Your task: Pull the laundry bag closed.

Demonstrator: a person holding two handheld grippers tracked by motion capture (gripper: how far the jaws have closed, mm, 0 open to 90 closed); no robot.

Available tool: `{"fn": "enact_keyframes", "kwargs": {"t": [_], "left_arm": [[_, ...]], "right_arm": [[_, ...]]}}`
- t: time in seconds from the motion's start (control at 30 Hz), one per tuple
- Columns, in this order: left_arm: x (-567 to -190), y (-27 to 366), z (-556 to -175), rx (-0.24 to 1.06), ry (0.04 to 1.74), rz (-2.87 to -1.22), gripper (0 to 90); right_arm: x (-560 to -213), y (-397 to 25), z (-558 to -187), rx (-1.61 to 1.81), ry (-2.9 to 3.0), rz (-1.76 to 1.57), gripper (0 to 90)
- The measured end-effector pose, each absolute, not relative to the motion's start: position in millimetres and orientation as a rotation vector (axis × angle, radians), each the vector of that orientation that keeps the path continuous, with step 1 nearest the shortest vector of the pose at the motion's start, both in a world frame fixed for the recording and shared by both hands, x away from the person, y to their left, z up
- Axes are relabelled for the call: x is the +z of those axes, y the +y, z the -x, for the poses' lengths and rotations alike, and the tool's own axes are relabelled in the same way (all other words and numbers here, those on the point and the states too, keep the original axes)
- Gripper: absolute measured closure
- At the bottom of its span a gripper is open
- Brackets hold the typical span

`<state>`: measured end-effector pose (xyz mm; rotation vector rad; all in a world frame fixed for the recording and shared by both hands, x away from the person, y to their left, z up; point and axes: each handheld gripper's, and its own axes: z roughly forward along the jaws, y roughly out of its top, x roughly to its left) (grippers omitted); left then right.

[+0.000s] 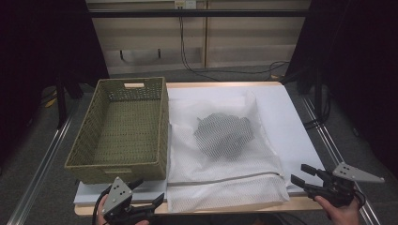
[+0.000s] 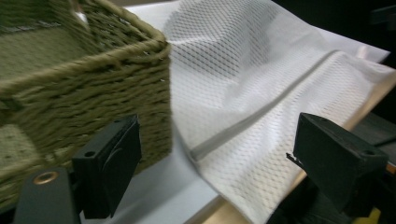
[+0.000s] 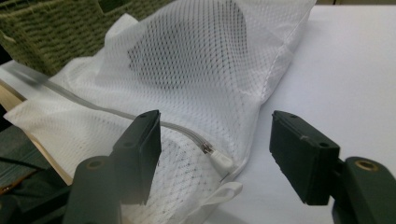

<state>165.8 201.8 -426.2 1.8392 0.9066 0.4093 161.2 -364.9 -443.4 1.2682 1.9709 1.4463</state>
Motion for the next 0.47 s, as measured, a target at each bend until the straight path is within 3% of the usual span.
{"fn": "enact_keyframes", "kwargs": {"t": [0.23, 0.47], "left_arm": [[-425, 201, -168, 0.506, 0.908, -1.826, 14.5], [-426, 199, -170, 0.49, 0.913, -1.853, 14.5]], "right_arm": [[-450, -371, -140, 1.476, 1.886, -1.308, 33.1], [-452, -372, -143, 1.451, 1.891, -1.322, 34.7]]}}
